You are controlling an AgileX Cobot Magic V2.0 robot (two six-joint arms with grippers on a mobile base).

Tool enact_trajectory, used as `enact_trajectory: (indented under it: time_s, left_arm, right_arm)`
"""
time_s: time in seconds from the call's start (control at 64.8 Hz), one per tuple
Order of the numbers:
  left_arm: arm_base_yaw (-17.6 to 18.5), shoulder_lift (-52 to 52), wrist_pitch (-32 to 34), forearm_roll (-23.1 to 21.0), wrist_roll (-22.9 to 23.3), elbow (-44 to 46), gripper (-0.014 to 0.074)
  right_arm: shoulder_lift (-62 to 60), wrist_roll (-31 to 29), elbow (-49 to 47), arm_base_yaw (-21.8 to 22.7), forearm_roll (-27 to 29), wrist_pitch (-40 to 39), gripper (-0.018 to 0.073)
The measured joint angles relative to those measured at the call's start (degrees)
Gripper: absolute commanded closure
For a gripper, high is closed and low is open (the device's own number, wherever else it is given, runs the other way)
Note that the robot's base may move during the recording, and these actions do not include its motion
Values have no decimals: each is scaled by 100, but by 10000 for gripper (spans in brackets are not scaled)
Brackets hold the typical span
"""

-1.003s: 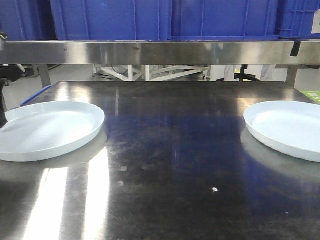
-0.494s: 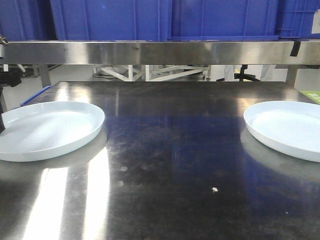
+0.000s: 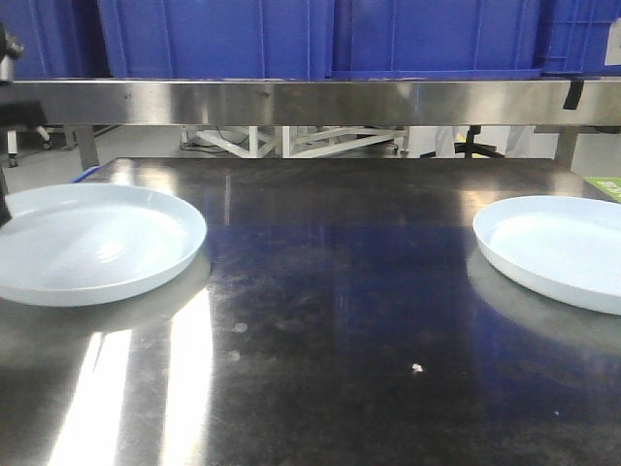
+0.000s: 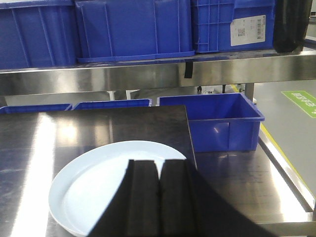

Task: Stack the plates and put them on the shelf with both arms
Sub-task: 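Grip the plate rim with the left gripper and slide it toward the center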

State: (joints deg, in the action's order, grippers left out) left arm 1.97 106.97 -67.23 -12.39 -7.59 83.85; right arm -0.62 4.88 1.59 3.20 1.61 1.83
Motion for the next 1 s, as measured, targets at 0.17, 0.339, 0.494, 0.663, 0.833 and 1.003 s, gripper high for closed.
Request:
enact_trajectory:
  time_s: [0.17,0.339,0.494,0.663,0.833,1.003]
  left_arm:
    - [24,0,-194,-1034,-19,331,512]
    - [403,0,-75,-1702,-33,367,512]
    - [1026,113,212,-1791,-33,377,511]
    - [1593,428,632,-1827,-33,387,511]
    - [1897,565,1150,-1806,-33,387,463]
    - [1941,565,1194,-1795,-23,387,294]
  right_arm:
    - [0,0,0,0,0,0,503]
    - [0,0,0,0,0,0,503]
    - [0,0,0,0,0,0,503]
    - [0,0,0,0,0,0,503]
    - [0,0,0,0,0,0,503]
    - [0,0,0,0,0,0,503]
